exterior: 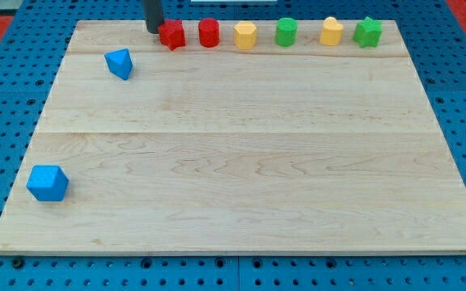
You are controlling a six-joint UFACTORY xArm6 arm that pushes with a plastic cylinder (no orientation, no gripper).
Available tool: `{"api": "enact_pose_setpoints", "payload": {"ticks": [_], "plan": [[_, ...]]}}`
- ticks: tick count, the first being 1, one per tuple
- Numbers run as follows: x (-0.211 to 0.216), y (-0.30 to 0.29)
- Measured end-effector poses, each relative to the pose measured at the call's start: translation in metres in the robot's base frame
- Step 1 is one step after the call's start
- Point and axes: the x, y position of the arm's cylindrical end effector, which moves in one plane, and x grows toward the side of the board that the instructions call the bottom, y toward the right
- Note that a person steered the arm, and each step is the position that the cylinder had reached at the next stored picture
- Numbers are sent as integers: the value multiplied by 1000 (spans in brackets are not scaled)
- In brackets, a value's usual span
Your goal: Push the red star into red circle
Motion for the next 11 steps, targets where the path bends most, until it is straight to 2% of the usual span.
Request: {"api": "enact_pose_setpoints", "payload": {"ticks": [2, 4, 8, 11], "plan": [[3, -38], [7, 0], [7, 10], [5, 50]]}}
